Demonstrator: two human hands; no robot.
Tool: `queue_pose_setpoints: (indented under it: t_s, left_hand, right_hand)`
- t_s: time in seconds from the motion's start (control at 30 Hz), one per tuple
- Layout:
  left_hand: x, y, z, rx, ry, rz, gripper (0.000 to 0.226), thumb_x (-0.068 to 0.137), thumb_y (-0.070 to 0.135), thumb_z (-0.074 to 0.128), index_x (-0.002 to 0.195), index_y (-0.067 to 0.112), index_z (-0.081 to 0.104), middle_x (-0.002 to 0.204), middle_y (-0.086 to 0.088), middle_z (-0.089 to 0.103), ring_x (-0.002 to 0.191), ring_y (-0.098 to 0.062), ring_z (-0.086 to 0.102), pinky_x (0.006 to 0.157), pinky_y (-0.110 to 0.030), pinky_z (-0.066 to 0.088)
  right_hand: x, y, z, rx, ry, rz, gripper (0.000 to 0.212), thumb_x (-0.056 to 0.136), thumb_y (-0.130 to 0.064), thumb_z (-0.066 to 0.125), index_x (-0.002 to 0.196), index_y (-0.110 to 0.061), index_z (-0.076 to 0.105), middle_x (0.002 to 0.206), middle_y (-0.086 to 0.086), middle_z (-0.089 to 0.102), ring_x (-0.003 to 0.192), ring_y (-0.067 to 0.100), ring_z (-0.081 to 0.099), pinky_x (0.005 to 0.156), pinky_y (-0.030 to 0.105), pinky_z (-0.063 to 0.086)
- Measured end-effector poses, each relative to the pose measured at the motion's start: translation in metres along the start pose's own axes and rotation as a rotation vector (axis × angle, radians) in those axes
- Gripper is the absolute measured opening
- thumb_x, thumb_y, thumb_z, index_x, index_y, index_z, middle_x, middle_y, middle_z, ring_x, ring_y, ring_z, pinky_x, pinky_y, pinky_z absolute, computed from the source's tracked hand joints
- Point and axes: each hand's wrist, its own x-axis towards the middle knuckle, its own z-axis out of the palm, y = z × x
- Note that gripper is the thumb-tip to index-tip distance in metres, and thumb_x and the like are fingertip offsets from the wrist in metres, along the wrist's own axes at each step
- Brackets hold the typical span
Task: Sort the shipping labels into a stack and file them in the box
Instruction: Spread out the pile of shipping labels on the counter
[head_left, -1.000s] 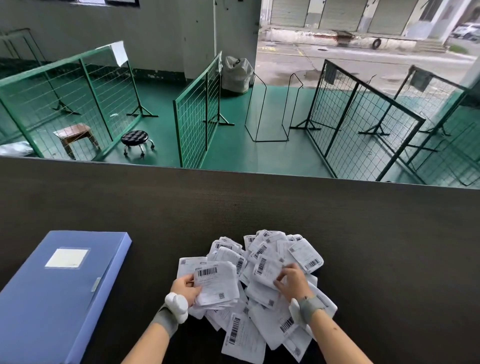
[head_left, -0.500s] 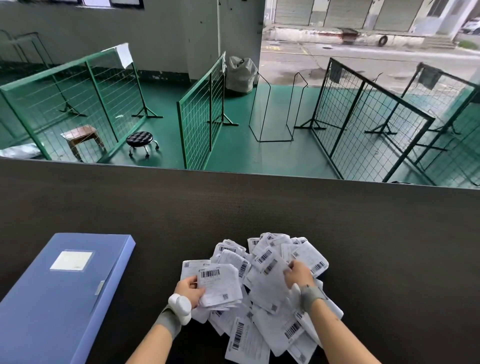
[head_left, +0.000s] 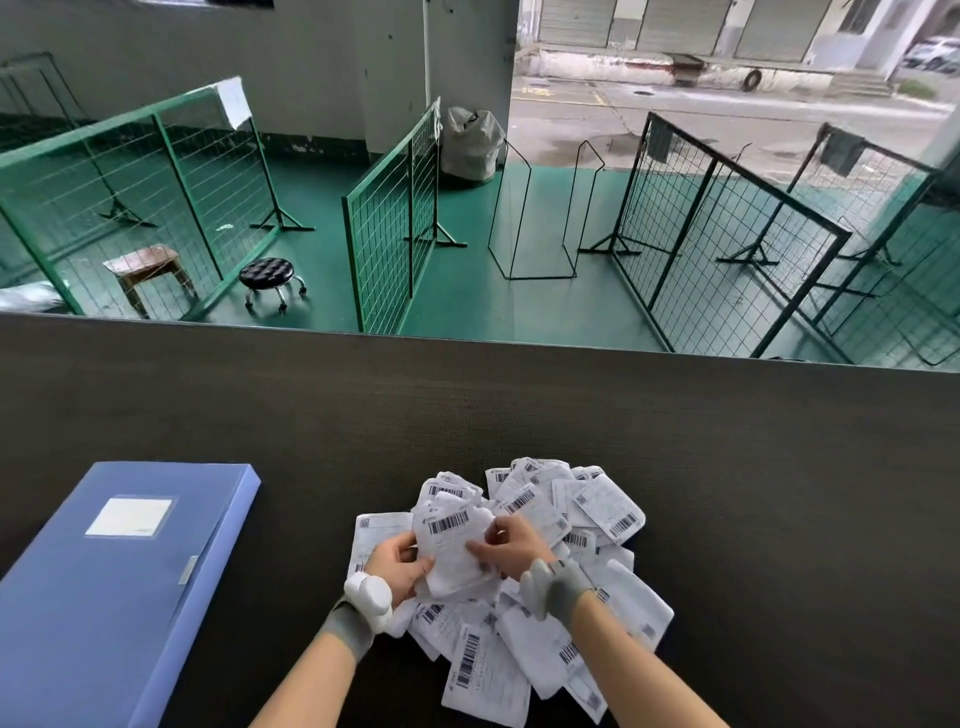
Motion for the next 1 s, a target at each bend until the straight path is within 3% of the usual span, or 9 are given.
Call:
queue_pose_setpoints:
  t_s: [0.1, 0.17, 0.23, 0.37, 0.57, 0.7, 0.83, 0.9, 1.0]
  left_hand:
    - [0.019, -0.022, -0.015, 0.068, 0.105, 0.017, 0.041, 0.079, -0.008, 0.064, 0.116, 0.009, 0.063, 0.107, -0.016, 0.069, 0.106, -0.034, 0.064, 0.094, -0.055, 0.050]
    - [0.019, -0.025, -0.021, 0.069, 0.133, 0.005, 0.042, 0.078, -0.011, 0.063, 0.116, 0.005, 0.063, 0.105, -0.017, 0.070, 0.106, -0.035, 0.064, 0.095, -0.055, 0.050]
    - [0.008, -0.018, -0.022, 0.055, 0.155, -0.002, 0.041, 0.078, -0.013, 0.062, 0.116, 0.004, 0.063, 0.106, -0.019, 0.069, 0.105, -0.035, 0.064, 0.094, -0.054, 0.050]
    - [0.005, -0.015, -0.023, 0.060, 0.164, -0.034, 0.042, 0.079, -0.013, 0.061, 0.118, 0.003, 0.061, 0.109, -0.022, 0.067, 0.104, -0.036, 0.064, 0.093, -0.053, 0.051]
    - [0.014, -0.023, -0.017, 0.072, 0.162, -0.041, 0.045, 0.077, -0.013, 0.064, 0.120, 0.001, 0.060, 0.107, -0.021, 0.069, 0.103, -0.035, 0.065, 0.093, -0.054, 0.051]
    - [0.007, -0.016, -0.015, 0.095, 0.166, -0.038, 0.046, 0.078, -0.014, 0.061, 0.121, 0.002, 0.059, 0.113, -0.021, 0.066, 0.107, -0.036, 0.063, 0.094, -0.049, 0.051]
    - [0.002, -0.012, -0.014, 0.089, 0.170, -0.019, 0.043, 0.081, -0.012, 0.060, 0.122, -0.001, 0.058, 0.106, -0.024, 0.067, 0.083, -0.034, 0.064, 0.056, -0.027, 0.049]
    - [0.003, -0.013, -0.013, 0.067, 0.127, 0.000, 0.045, 0.083, -0.007, 0.061, 0.126, 0.003, 0.055, 0.097, -0.016, 0.068, 0.076, -0.026, 0.060, 0.046, -0.022, 0.045]
    - [0.001, -0.008, -0.008, -0.016, 0.047, 0.004, 0.044, 0.085, -0.002, 0.063, 0.127, 0.006, 0.053, 0.105, -0.014, 0.067, 0.099, -0.032, 0.063, 0.073, -0.042, 0.058]
  right_hand:
    - [0.008, 0.015, -0.016, -0.222, 0.166, 0.015, 0.025, 0.098, -0.031, 0.052, 0.111, -0.011, 0.059, 0.111, 0.004, 0.063, 0.094, 0.012, 0.061, 0.094, 0.034, 0.053]
    - [0.014, 0.033, -0.033, -0.515, 0.169, 0.027, 0.044, 0.100, -0.028, 0.044, 0.141, -0.014, 0.041, 0.147, 0.005, 0.041, 0.135, 0.023, 0.040, 0.115, 0.041, 0.033]
    - [0.014, 0.051, -0.045, -0.676, 0.106, 0.025, 0.053, 0.100, -0.030, 0.044, 0.150, -0.022, 0.028, 0.160, -0.001, 0.020, 0.149, 0.025, 0.016, 0.120, 0.044, 0.018]
    - [0.018, 0.065, -0.054, -0.683, 0.217, 0.039, 0.037, 0.088, -0.030, 0.065, 0.123, -0.027, 0.055, 0.135, 0.000, 0.047, 0.124, 0.021, 0.047, 0.109, 0.040, 0.041]
    - [0.027, 0.063, -0.056, -0.519, 0.313, 0.213, 0.070, 0.072, -0.017, 0.080, 0.131, -0.018, 0.042, 0.127, 0.006, 0.049, 0.124, 0.026, 0.046, 0.110, 0.042, 0.039]
    - [0.027, 0.070, -0.060, -0.384, 0.311, 0.201, 0.032, 0.079, -0.011, 0.073, 0.100, -0.021, 0.052, 0.102, 0.000, 0.060, 0.108, 0.024, 0.059, 0.099, 0.039, 0.047]
    - [0.017, 0.062, -0.062, -0.104, 0.344, 0.033, 0.010, 0.091, -0.017, 0.064, 0.085, -0.014, 0.057, 0.087, 0.004, 0.063, 0.078, 0.018, 0.060, 0.070, 0.032, 0.053]
    - [0.012, 0.048, -0.062, 0.010, 0.288, -0.026, 0.008, 0.092, -0.017, 0.063, 0.088, -0.011, 0.060, 0.088, 0.006, 0.065, 0.077, 0.018, 0.062, 0.068, 0.032, 0.055]
    - [0.011, 0.027, -0.051, 0.097, 0.157, -0.037, 0.008, 0.090, -0.012, 0.066, 0.086, -0.009, 0.059, 0.085, 0.013, 0.068, 0.066, 0.020, 0.062, 0.064, 0.038, 0.054]
